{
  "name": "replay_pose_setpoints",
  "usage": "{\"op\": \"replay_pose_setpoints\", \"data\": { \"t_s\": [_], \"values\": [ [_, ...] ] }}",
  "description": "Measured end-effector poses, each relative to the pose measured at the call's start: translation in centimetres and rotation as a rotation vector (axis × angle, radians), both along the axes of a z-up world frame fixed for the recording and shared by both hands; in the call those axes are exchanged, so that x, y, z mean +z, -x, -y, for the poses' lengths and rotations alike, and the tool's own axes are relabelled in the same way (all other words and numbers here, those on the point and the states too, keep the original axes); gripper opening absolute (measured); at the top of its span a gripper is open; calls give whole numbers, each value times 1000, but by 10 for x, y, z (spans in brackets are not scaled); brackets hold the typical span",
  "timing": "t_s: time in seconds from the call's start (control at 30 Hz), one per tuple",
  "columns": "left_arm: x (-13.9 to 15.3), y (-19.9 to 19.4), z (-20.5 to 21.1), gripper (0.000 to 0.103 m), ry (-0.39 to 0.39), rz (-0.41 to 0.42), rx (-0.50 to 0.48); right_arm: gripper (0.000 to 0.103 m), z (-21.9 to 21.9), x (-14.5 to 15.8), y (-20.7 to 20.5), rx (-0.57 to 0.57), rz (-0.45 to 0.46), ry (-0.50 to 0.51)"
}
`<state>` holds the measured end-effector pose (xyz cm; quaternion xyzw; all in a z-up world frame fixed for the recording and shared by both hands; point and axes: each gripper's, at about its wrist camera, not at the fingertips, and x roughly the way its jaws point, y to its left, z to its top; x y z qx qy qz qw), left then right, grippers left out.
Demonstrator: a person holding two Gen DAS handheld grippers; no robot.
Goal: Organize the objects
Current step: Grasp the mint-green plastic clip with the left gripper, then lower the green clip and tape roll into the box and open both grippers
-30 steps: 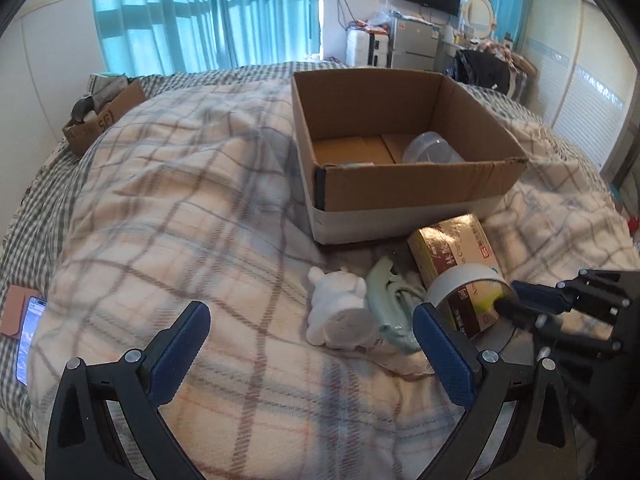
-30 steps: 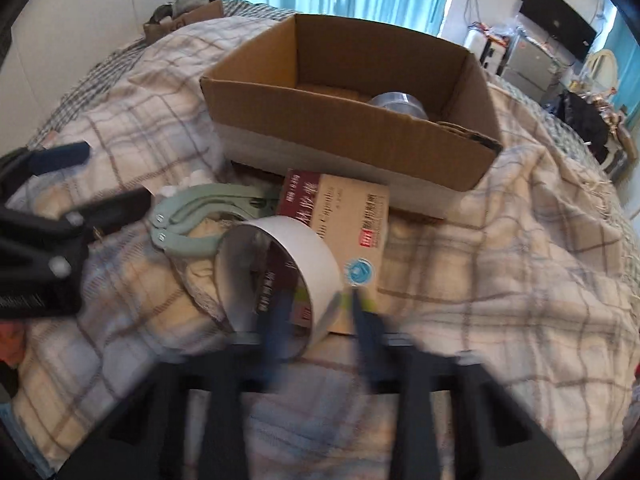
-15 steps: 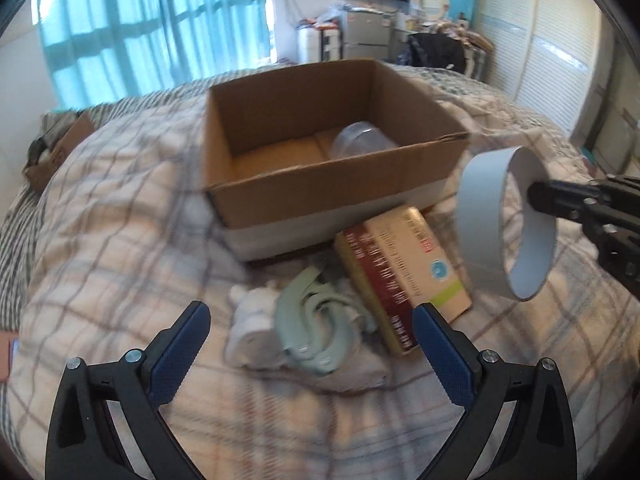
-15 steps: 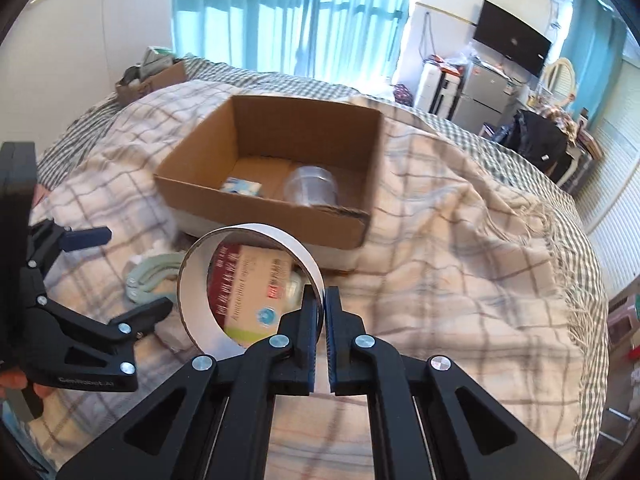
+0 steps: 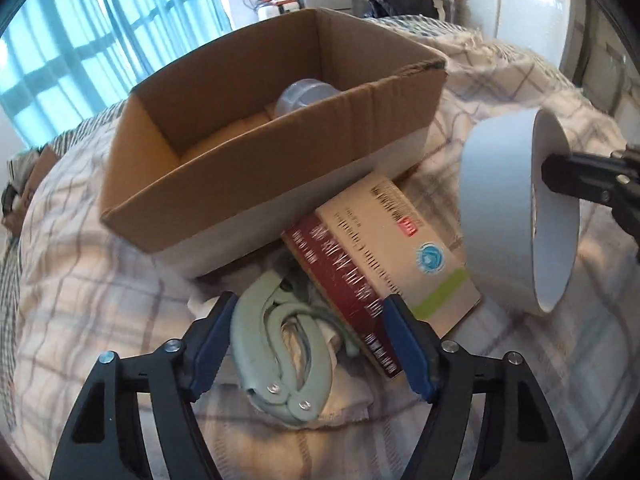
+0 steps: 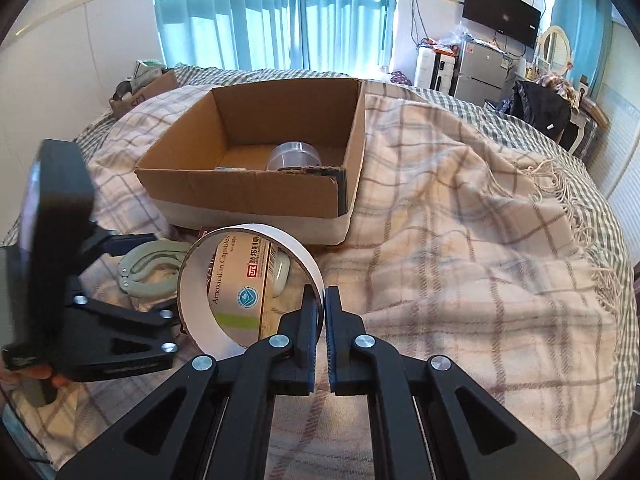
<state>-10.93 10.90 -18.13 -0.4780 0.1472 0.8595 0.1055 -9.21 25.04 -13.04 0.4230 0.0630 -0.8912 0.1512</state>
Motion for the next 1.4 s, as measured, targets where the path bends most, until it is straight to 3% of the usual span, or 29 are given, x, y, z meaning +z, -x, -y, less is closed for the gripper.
{"op": "replay_pose_setpoints", "data": {
  "t_s": [0.03, 0.07, 0.17, 0.23, 0.37, 0.43, 0.7, 0.93, 1.1, 1.27, 1.4],
  "values": [
    [1, -2, -2, 55, -2, 5, -7, 4, 0, 0, -1, 0, -2, 6],
    [0, -5, -3, 32, -23, 38, -11, 4, -1, 0, -1, -1, -4, 8],
    [-1, -16, 1, 25, -115, 130, -3, 4, -2, 2, -3, -2, -12, 15],
    [-1, -22, 5, 16, -96, 122, 2, 4, -1, 4, -5, -5, -20, 10],
    [10, -33, 12, 10, -108, 92, 36, 4, 3, 7, -10, -10, -43, -10],
    [20, -40, 12, 9, -96, 53, 37, 4, 4, 9, -13, -15, -55, -17],
    [81, -69, 37, 9, -167, -94, 40, 4, 6, 29, -29, -35, -83, -11],
    [130, -68, 55, 9, -231, -203, 36, 4, 23, 69, -45, -13, -156, -32],
    [168, -41, 60, 9, -251, -264, 8, 4, 39, 105, -40, 45, -199, -54],
    [210, 9, 66, 9, -231, -327, 19, 3, 58, 139, 0, 74, -227, -64],
    [222, 50, 65, 9, -195, -362, 22, 3, 66, 153, 41, 69, -226, -53]
  ]
}}
